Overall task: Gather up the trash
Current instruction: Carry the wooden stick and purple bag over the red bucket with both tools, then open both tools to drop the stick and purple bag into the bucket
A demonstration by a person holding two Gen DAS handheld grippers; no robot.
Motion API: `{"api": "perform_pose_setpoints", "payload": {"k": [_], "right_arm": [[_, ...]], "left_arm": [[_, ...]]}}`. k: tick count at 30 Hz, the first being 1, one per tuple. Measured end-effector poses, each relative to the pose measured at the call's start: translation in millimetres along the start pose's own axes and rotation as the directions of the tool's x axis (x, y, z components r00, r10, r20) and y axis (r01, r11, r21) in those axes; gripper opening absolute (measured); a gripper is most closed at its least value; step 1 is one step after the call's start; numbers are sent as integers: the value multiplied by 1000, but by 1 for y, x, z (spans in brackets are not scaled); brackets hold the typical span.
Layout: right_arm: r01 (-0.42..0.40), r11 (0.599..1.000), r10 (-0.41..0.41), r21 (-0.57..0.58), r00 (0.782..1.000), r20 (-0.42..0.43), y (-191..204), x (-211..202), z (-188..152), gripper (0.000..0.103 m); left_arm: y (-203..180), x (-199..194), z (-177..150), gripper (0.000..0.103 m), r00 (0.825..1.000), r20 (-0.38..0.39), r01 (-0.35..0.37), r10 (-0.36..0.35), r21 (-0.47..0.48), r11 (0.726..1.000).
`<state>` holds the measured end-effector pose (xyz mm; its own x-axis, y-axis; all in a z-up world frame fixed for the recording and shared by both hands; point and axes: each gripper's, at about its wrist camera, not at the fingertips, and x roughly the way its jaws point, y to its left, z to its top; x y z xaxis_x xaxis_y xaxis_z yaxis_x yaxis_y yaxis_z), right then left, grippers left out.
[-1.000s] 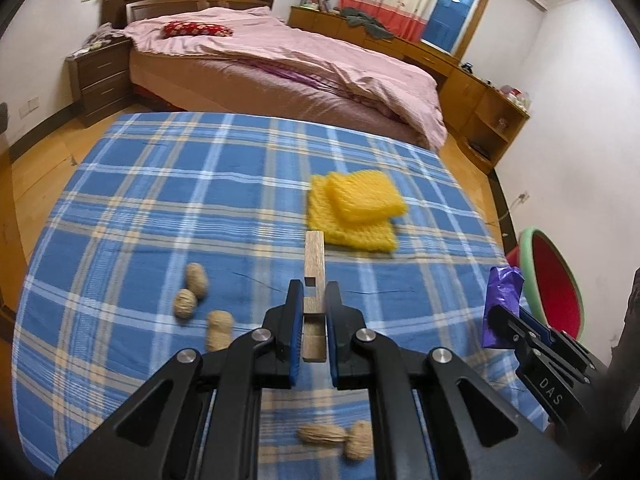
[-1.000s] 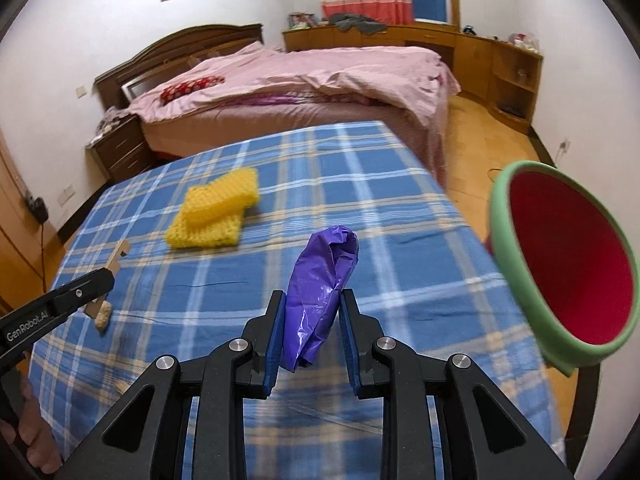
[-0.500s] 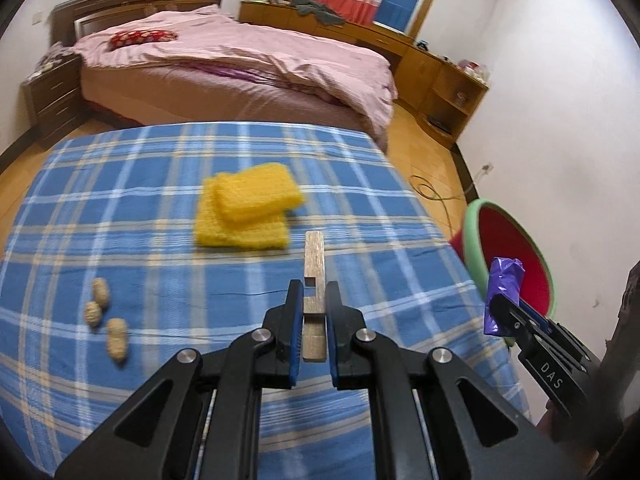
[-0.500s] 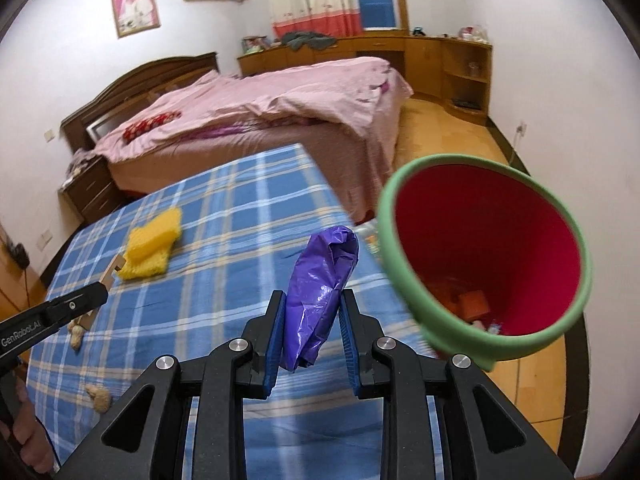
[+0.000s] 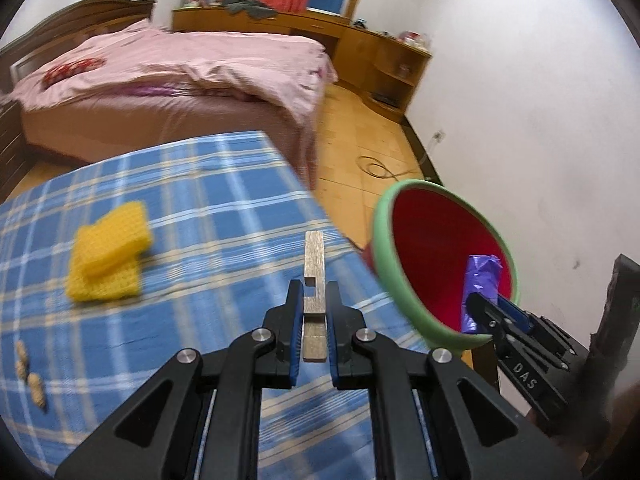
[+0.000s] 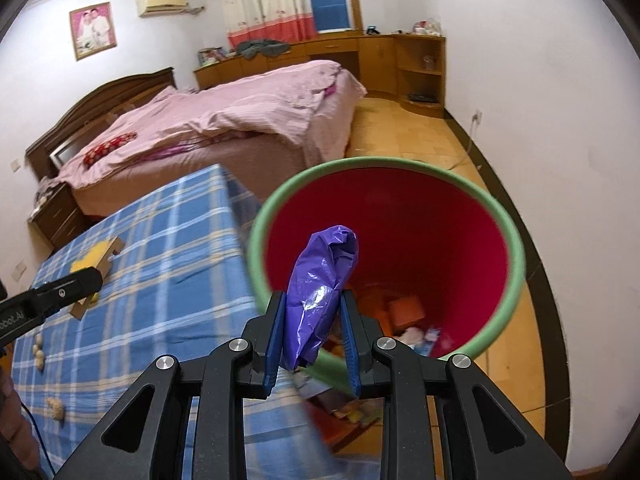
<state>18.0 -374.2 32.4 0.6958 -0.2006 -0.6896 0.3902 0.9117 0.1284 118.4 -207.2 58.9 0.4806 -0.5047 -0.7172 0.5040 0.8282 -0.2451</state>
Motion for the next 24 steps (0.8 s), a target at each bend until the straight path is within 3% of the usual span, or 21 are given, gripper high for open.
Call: {"api": "perform_pose_setpoints", "payload": {"k": [14,24], "right_arm": [[29,999,-27,42,999,-37,-69,28,11,26],[-24,998,27,49,997,-73,-92,51,20,29]], "left_arm": [[-91,73,26,10,995,-75,75,-65,138,988],[-109,117,36,10,991,-122,79,-63,136,987]]}}
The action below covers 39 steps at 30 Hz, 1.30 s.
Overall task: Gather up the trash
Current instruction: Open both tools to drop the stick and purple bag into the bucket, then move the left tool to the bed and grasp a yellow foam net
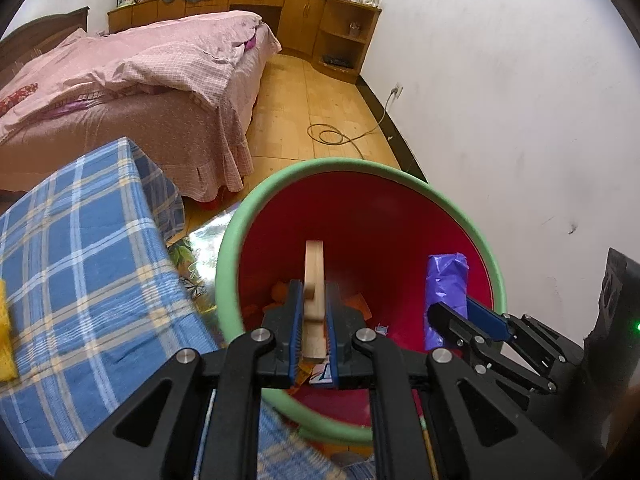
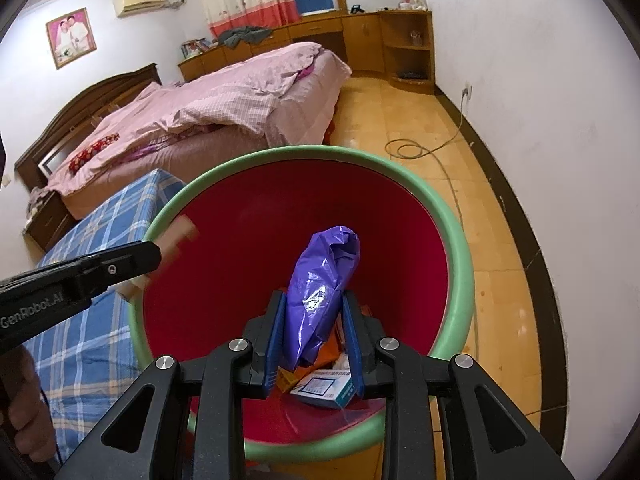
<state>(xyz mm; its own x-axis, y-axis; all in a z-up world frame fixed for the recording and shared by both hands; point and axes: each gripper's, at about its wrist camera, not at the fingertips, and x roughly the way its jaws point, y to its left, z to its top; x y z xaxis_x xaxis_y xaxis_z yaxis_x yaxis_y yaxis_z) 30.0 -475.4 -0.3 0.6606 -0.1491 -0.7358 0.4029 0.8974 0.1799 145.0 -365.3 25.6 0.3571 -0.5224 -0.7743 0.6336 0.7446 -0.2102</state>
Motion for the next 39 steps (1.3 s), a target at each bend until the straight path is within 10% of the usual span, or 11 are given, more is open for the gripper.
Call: {"api": "perform_pose_setpoints", "payload": {"k": [35,39], "right_arm": [[-14,998,17,-58,999,47,47,-25,-5,52],[-40,997,43,-64,998,54,60,-30,-6,52]], "left_arm": [[43,-63,-25,15,995,60,-74,79,-82,994],[58,-77,-31,29,991,68,-112,119,-104,988]]}}
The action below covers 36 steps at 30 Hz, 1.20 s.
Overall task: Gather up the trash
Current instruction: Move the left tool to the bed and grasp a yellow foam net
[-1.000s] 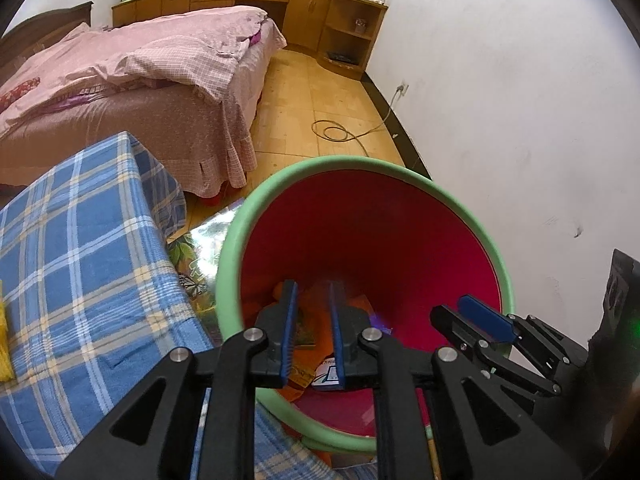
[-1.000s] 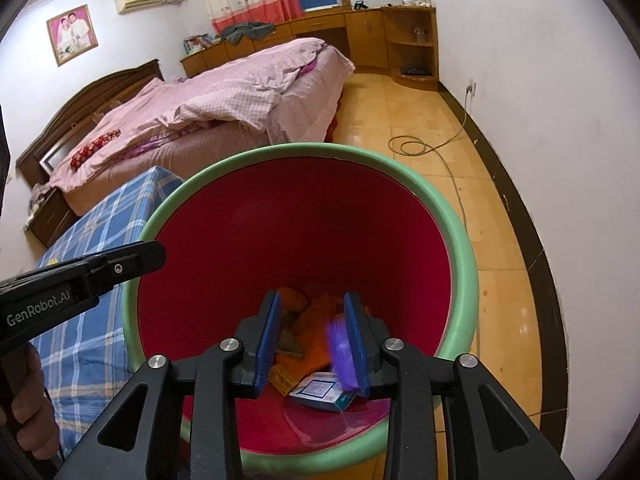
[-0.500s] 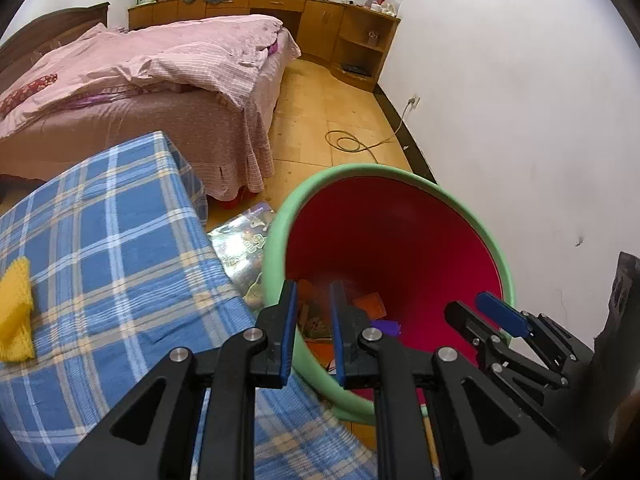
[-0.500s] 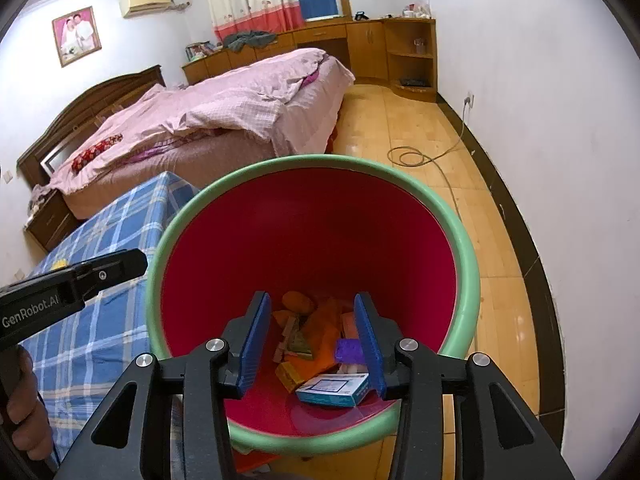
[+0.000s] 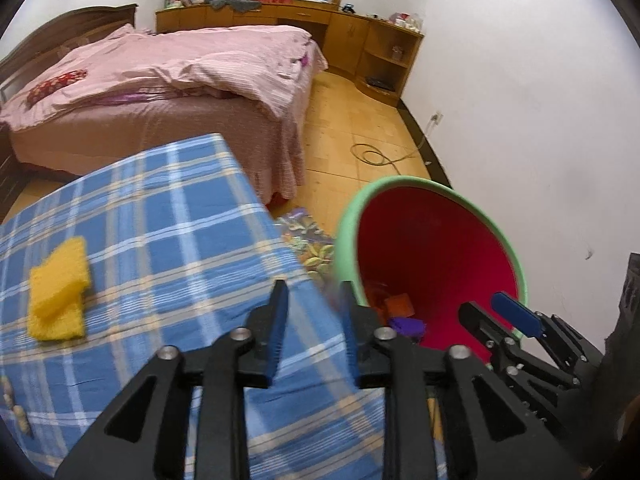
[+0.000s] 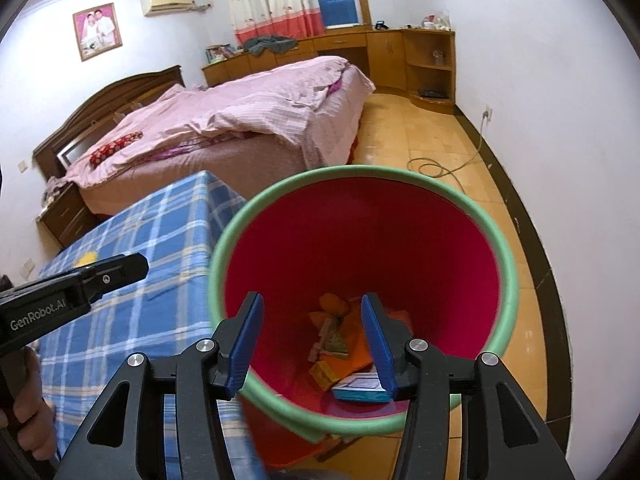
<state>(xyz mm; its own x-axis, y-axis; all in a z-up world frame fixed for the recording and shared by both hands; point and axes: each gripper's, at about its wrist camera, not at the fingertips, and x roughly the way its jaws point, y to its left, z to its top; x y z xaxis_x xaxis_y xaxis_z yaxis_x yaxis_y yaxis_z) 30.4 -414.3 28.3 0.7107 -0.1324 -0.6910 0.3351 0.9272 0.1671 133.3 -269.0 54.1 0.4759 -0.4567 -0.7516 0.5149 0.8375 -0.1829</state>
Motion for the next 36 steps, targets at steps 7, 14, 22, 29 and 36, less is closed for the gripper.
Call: {"api": "perform_pose_setpoints", "payload": {"k": [7,14,22,29,36], "right_arm": [[-42,999,42,-3,999,21,26,-6,1,58],[-68,998,68,7,998,17,49,-6,1,59],[-74,997,74,9,997,0,66,-3,0,59],[-84,996,84,6,996,-29,77,8,0,59],[-94,996,93,-13,994,-49,88,17,-2,59]], "left_arm": [[50,-21,-1,33,996,21,-82,83,-36,996],[105,-27,3,35,981,17,-193,194,-60,979],[159,-8,-1,36,961,-47,-276,273,-83,957],[180,11,-11,36,950,-82,-306,300,-82,948],[187,9,-11,14,948,-47,-318,314,-93,944]]}}
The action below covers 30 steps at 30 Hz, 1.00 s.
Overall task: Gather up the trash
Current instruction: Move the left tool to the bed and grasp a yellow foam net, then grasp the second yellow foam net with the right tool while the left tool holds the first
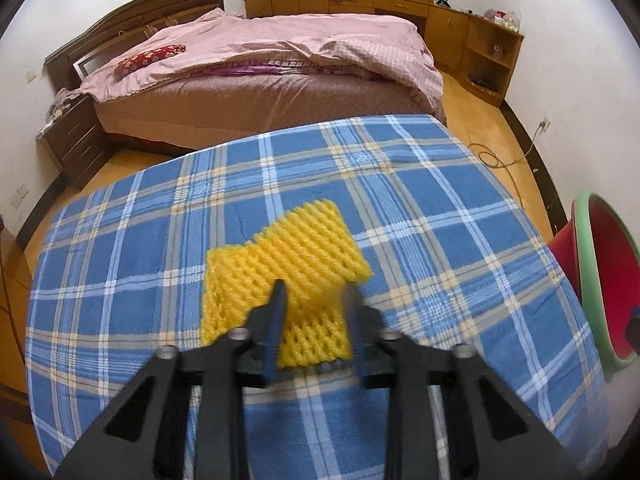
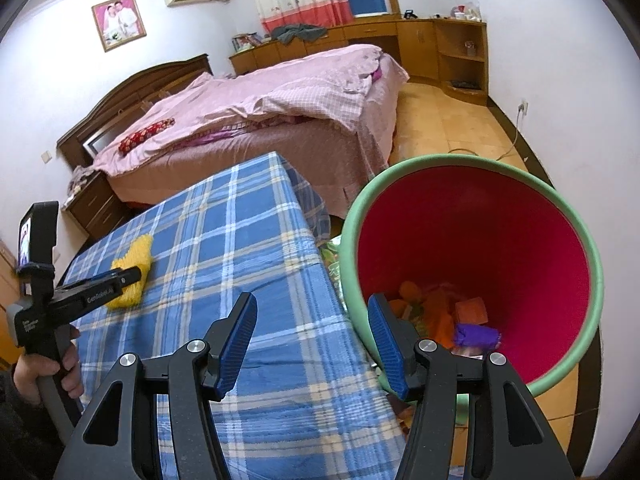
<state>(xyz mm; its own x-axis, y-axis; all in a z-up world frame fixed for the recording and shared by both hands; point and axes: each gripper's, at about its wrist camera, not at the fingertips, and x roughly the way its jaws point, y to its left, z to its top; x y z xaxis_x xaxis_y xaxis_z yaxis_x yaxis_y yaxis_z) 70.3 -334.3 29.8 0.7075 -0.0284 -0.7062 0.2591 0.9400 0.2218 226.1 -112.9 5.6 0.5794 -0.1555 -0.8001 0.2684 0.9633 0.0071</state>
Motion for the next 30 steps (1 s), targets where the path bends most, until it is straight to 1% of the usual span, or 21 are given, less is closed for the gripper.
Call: {"api": "perform_pose_setpoints", "payload": {"k": [1,3,6,11,14,17,22,23,24,26,30], "right_arm": [[-2,1000,2,-1,1000,-2,1,1,0,59],[-6,1000,6,-3,1000,-6,2,3,0,59],[-10,1000,10,-4,1000,-10,4,4,-1,59],[-24,1000,23,-18,1000,-17,14,8,1,59],[-41,999,40,-33,999,-23,25,9,1,59],[-63,996,61,-56,998,-33,40,12,2,59],[-116,988,109,-105,992,-65,73,23,3,59],[-123,985,115,-117,991,-74,81,26,3,61],[-130,983,121,-127,989,-80,88,29,3,66],[-149,979,136,-143,986,-93,103,35,2,73],[-183,966,160,-182,978,-134,134,51,0,73]], "left_arm": [[3,-1,0,12,1000,4,6,-6,-10,1000],[8,-4,0,6,999,11,42,-42,-39,998],[15,-10,-1,5,998,25,67,-66,-63,996],[28,-32,-3,5,988,87,137,-128,-114,984],[40,-50,-5,5,982,131,152,-134,-145,978],[55,-62,-8,5,980,159,144,-116,-177,974],[85,-71,-18,5,985,164,84,-46,-231,969],[90,-72,-20,5,986,162,76,-37,-241,968],[97,-72,-23,5,987,158,64,-24,-256,965],[108,-73,-29,5,988,152,45,-3,-276,960],[129,-70,-40,5,990,135,-4,48,-312,950]]}}
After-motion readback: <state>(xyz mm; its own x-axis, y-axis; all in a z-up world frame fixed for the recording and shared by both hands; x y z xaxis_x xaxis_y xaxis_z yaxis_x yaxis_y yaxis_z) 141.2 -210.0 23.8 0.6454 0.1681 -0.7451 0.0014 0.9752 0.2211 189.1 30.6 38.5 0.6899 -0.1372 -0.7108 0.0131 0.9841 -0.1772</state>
